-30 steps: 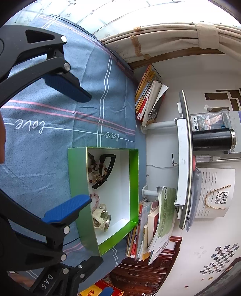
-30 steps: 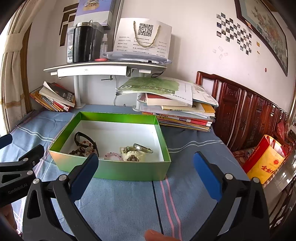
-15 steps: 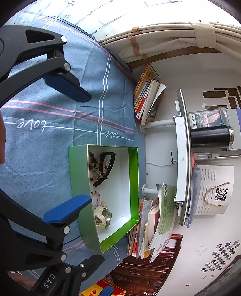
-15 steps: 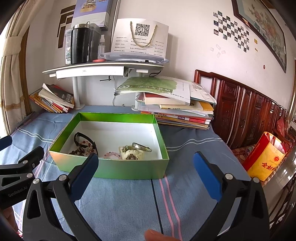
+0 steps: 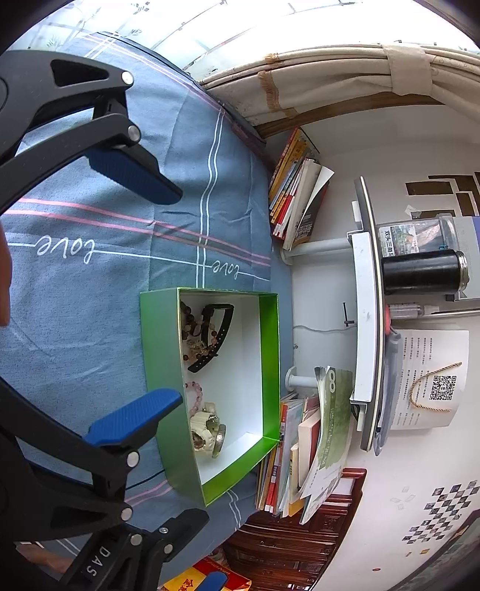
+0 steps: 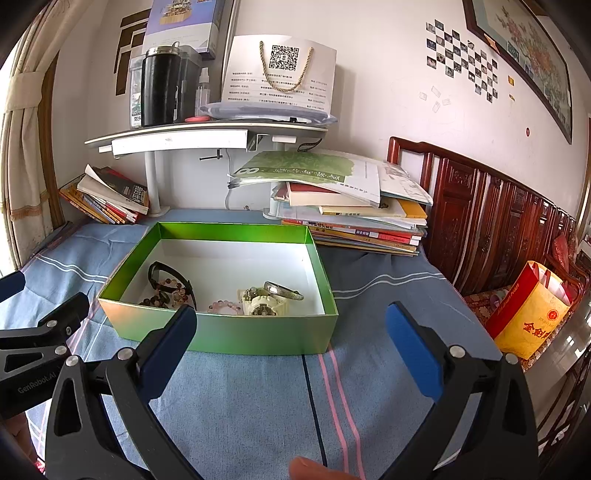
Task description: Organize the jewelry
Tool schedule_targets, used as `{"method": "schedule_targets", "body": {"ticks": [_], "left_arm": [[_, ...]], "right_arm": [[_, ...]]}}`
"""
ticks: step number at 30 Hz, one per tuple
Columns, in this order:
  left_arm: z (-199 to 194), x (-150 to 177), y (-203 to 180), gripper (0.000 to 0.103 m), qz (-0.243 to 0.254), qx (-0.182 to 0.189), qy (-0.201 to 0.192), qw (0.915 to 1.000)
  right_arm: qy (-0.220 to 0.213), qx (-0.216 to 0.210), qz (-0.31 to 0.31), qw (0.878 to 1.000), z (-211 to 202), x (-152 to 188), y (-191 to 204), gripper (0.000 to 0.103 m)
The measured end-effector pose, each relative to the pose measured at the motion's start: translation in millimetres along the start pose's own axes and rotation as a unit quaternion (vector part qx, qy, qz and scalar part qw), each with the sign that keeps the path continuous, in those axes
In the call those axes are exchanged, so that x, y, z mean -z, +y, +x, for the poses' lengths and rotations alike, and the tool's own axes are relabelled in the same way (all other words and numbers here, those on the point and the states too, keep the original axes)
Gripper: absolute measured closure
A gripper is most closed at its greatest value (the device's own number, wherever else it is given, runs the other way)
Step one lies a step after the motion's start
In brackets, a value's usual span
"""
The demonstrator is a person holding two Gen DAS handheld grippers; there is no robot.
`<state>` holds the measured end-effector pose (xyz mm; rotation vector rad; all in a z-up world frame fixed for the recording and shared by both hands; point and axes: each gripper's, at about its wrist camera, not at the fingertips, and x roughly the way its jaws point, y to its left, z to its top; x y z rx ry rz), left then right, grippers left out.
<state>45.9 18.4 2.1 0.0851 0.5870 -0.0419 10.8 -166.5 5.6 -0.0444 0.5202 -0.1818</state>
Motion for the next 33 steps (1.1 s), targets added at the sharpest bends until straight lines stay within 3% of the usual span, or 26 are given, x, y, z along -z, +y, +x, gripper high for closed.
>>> {"method": "schedule_targets", "body": {"ticks": [33], "left_arm": [[1.0, 3.4, -4.7, 0.004, 0.003, 0.002, 0.003, 1.0]], "right_arm": [[0.002, 0.0, 0.001, 1.0, 0.9, 2.7, -1.3, 0.003]]}}
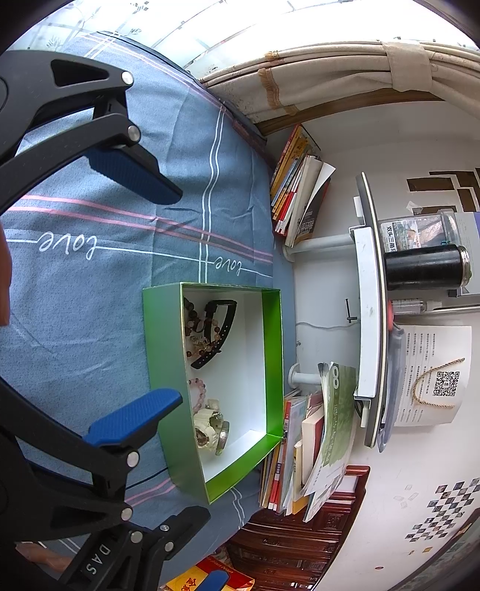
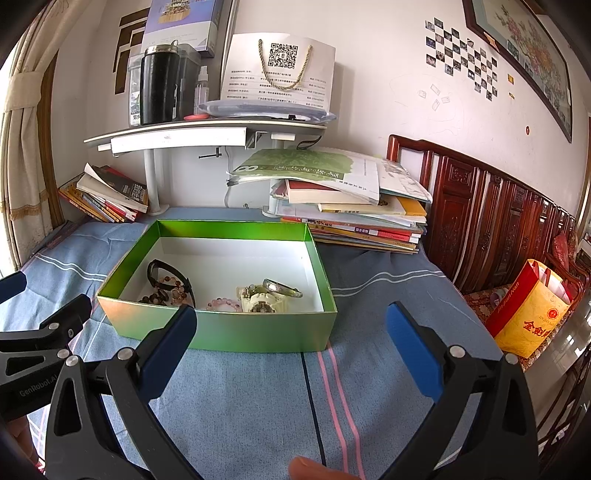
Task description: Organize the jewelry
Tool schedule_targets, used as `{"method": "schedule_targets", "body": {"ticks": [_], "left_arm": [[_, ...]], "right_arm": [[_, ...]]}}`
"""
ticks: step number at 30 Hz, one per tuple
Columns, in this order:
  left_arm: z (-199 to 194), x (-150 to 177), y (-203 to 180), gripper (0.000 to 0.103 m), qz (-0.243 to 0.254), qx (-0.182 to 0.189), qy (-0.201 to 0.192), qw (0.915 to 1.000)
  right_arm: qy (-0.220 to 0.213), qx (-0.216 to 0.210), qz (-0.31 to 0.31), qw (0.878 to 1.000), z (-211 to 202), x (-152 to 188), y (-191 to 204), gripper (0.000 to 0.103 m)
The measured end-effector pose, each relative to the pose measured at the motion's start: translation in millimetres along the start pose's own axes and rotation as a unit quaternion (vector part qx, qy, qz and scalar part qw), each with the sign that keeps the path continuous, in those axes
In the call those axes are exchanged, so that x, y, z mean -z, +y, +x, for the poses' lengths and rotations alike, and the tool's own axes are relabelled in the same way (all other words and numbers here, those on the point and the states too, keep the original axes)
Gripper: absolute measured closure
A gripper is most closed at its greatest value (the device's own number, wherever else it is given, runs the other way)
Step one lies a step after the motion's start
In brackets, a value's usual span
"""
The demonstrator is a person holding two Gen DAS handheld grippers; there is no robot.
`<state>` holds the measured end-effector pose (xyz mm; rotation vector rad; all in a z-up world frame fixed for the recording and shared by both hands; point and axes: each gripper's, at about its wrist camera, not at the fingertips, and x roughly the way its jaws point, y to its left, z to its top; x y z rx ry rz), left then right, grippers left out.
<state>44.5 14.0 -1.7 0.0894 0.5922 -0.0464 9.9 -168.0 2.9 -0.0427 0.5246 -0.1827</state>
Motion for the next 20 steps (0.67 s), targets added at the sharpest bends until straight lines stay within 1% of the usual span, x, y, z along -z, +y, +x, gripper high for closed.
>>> {"method": "schedule_targets", "body": {"ticks": [9, 20], "left_arm": [[1.2, 1.2, -1.0, 0.004, 0.004, 0.007, 0.003, 1.0], [4.2, 0.8, 0.0, 0.004, 0.005, 0.007, 0.011, 0.9999]], "right_arm": [[0.003, 0.0, 0.001, 1.0, 1.2, 2.1, -0.1, 0.003], [0.005, -0.001, 0.001, 1.0, 3.0, 1.3, 0.6, 0.003]]}}
